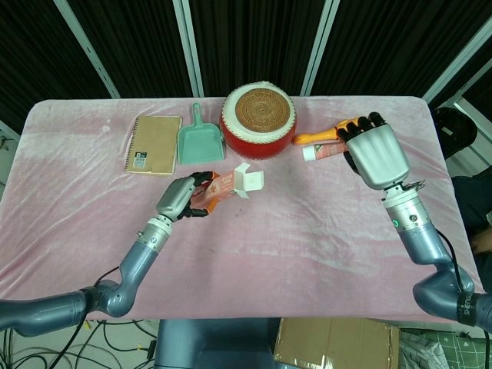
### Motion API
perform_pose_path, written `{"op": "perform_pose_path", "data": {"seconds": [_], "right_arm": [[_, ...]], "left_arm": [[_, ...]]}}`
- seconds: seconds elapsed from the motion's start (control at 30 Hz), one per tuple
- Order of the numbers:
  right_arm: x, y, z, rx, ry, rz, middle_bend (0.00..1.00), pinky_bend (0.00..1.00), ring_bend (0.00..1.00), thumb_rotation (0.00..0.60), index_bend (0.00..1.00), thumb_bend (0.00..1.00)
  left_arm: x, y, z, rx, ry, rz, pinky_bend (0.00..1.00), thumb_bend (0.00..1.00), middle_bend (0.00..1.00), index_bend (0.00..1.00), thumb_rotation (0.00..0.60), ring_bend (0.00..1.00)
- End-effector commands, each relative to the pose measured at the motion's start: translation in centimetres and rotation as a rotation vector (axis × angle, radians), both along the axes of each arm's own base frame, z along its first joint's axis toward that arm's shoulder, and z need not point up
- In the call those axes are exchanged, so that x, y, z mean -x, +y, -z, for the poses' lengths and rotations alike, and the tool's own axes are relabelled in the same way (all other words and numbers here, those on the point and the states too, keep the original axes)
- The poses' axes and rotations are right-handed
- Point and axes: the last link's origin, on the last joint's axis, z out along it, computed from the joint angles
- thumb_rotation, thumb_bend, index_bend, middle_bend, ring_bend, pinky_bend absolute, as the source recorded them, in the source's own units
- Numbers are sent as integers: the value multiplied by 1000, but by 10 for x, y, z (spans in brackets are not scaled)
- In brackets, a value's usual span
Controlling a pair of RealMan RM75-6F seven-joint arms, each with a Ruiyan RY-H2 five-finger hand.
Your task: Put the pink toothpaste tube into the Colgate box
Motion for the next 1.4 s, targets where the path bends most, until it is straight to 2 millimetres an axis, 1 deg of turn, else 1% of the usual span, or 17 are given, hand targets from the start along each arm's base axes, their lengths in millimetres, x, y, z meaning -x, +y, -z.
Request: {"op": "perform_pose_path", "data": {"seconds": [0.03, 0.3, 0.53, 1.03, 1.4], "right_arm": [[-10, 3, 4, -2, 52, -52, 533, 364, 407, 600, 629, 456], [-26, 6, 15, -4, 157, -142, 534, 364, 407, 600, 630, 456], [-37, 7, 25, -13, 167, -178, 534, 364, 407, 600, 629, 456], [-46, 9, 37, 48, 194, -214, 535, 364, 407, 600, 632, 455], [-45, 12, 42, 40, 226, -231, 535, 364, 408, 600, 632, 456]], "left_arm": [[-3, 0, 1, 2, -1, 7, 372, 490, 307, 370, 600, 232], [-12, -2, 3, 15, -5, 11, 371, 490, 306, 370, 600, 232], [-17, -4, 6, 26, 0, 17, 371, 489, 306, 370, 600, 232], [-41, -6, 17, 46, -16, 38, 371, 490, 305, 368, 600, 232], [-53, -9, 20, 60, -51, 36, 371, 490, 305, 367, 600, 232]]}}
